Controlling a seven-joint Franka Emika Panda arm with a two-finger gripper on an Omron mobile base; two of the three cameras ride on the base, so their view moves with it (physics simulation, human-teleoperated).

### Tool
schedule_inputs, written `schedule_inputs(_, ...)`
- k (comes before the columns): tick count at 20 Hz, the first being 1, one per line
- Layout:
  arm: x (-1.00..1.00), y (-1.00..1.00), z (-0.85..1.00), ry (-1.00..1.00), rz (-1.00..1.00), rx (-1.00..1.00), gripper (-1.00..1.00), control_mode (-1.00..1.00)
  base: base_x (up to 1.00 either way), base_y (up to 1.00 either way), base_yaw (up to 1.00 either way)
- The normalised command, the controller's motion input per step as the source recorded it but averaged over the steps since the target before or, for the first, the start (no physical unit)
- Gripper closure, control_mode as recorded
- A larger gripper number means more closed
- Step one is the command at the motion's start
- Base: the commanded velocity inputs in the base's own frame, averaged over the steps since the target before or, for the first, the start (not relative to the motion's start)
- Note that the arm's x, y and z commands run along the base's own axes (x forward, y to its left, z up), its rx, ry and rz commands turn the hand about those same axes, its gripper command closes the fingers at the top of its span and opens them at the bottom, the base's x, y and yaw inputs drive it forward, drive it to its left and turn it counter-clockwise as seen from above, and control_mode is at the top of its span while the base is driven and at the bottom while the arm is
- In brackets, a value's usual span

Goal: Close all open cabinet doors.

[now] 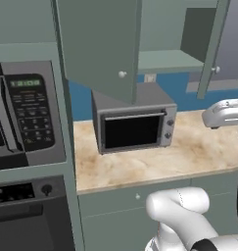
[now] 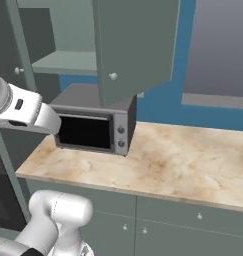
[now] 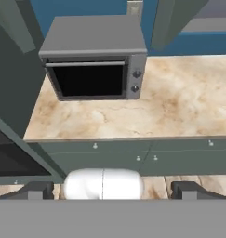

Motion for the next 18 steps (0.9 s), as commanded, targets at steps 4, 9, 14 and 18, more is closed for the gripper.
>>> schedule_inputs(4, 0.00, 0.00, 0.00, 0.00, 0.00, 0.00, -1.00, 1.00, 0.28, -0.24, 0.00)
schedule_inputs(9, 0.00, 0.00, 0.00, 0.00, 0.00, 0.00, -1.00, 1.00, 0.34, -0.09, 0.00)
schedule_inputs(14, 0.00, 0.00, 0.00, 0.00, 0.00, 0.00, -1.00, 1.00, 0.50, -0.04, 0.00)
schedule_inputs(18, 0.00, 0.00, 0.00, 0.00, 0.00, 0.00, -1.00, 1.00, 0.54, -0.02, 0.00)
